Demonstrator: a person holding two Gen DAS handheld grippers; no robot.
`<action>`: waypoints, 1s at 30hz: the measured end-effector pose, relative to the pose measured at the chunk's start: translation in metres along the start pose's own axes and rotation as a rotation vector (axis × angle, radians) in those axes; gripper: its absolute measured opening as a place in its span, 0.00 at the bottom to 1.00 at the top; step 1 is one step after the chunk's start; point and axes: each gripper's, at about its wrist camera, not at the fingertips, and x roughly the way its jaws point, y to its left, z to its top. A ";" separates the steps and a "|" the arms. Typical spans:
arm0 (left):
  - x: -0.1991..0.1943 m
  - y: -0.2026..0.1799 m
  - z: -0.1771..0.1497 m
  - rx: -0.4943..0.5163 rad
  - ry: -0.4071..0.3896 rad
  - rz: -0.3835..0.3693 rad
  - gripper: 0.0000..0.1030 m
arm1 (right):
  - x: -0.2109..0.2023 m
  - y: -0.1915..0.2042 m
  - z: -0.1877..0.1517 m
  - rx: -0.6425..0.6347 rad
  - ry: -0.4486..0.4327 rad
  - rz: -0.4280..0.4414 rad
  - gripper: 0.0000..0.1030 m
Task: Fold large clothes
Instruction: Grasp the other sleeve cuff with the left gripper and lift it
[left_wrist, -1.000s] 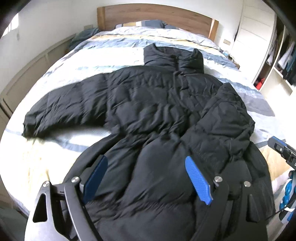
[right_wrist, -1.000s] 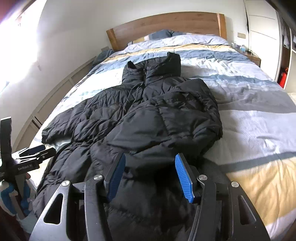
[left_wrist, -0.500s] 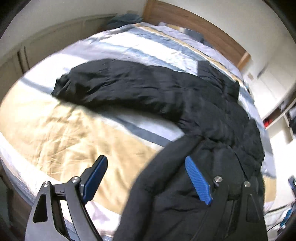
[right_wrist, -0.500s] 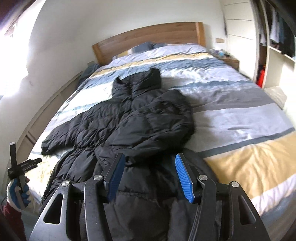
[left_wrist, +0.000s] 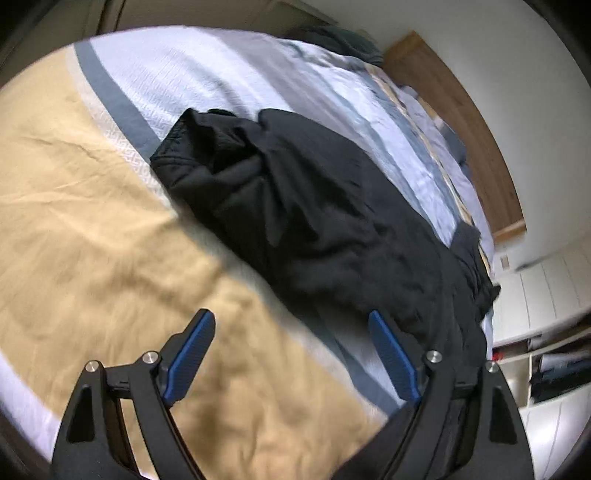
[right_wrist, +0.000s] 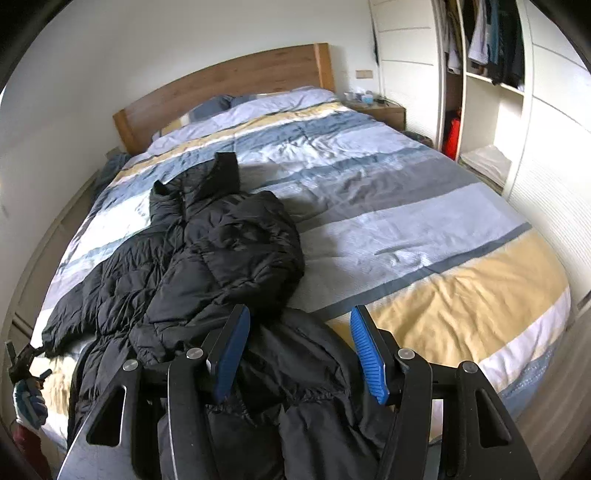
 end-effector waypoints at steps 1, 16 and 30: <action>0.005 0.004 0.004 -0.019 0.000 -0.002 0.82 | 0.001 -0.001 0.000 0.007 0.003 -0.005 0.55; 0.037 0.033 0.054 -0.206 -0.055 -0.117 0.77 | 0.003 -0.014 0.002 0.046 0.018 -0.104 0.55; 0.033 0.034 0.051 -0.238 -0.062 -0.139 0.16 | -0.002 -0.018 -0.002 0.056 0.017 -0.107 0.55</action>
